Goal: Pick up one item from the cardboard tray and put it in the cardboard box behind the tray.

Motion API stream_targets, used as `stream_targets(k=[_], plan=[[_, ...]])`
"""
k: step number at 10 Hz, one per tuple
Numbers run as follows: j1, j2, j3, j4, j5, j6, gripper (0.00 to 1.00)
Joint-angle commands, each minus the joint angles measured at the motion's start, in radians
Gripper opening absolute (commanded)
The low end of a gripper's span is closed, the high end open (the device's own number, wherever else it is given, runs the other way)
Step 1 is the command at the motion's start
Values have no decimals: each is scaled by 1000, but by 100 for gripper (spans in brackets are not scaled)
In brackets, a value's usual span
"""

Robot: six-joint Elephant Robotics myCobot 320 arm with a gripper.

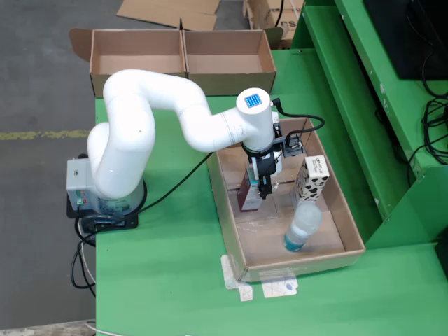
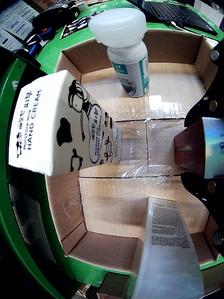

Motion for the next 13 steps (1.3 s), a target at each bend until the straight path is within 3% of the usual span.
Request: stream_targets(k=[1, 4, 7, 13], plan=[[4, 18, 24, 12, 6, -5, 0], [16, 158, -36, 24, 2, 11, 0], [1, 240, 58, -95, 13, 9, 0], [-2, 345, 420, -454, 25, 47, 0]])
